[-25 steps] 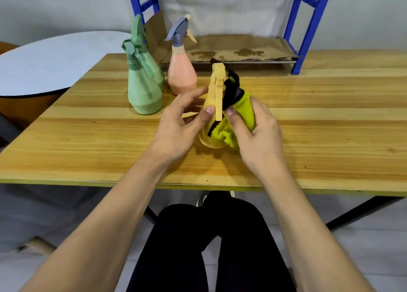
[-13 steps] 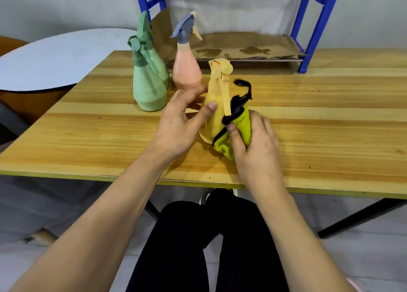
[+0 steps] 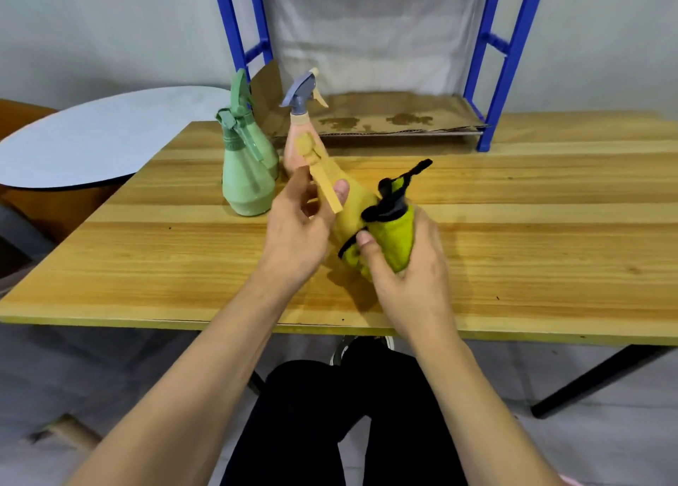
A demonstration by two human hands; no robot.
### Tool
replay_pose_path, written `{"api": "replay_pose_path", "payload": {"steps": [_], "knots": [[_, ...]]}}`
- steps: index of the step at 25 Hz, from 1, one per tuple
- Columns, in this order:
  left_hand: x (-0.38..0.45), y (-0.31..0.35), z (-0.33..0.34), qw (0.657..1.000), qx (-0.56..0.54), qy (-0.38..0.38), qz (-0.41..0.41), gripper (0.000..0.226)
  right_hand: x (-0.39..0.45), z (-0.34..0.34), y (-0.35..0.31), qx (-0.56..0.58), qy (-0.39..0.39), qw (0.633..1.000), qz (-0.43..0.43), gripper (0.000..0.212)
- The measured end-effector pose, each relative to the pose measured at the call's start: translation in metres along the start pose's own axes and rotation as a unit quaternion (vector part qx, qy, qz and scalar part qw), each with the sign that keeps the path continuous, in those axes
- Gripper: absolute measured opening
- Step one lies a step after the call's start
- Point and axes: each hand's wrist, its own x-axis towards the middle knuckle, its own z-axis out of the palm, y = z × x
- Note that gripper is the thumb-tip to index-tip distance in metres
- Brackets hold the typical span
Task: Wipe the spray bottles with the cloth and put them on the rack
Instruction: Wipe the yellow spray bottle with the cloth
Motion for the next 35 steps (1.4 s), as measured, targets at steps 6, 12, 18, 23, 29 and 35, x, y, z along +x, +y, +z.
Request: {"api": "replay_pose_path", "payload": {"steps": [6, 12, 18, 23, 29, 35], "knots": [[-0.008, 0.026, -0.002, 0.989, -0.148, 0.02, -0.005, 0.039, 0.02, -0.002, -0.02, 0.527, -0.088, 0.772, 0.345, 0.07], [-0.002, 0.036, -0.012, 0.997, -0.045, 0.006, 0.058, 0.031, 0.029, -0.008, -0.037, 0.474, -0.125, 0.787, 0.374, 0.054], [-0.007, 0.025, -0.007, 0.998, 0.001, 0.002, 0.057, 0.03, 0.029, 0.004, -0.032, 0.398, -0.007, 0.839, 0.372, 0.057], [-0.008, 0.02, -0.004, 0.998, 0.015, 0.0, 0.062, 0.038, 0.023, 0.011, -0.031, 0.305, 0.085, 0.9, 0.3, 0.041], [-0.015, 0.012, -0.007, 0.998, 0.045, -0.022, 0.037, 0.025, 0.015, 0.014, -0.024, 0.035, 0.117, 0.992, 0.019, 0.048], [-0.011, 0.01, -0.017, 0.991, 0.078, -0.085, 0.062, 0.035, 0.028, 0.009, -0.012, 0.141, 0.022, 0.99, -0.011, 0.033]]}}
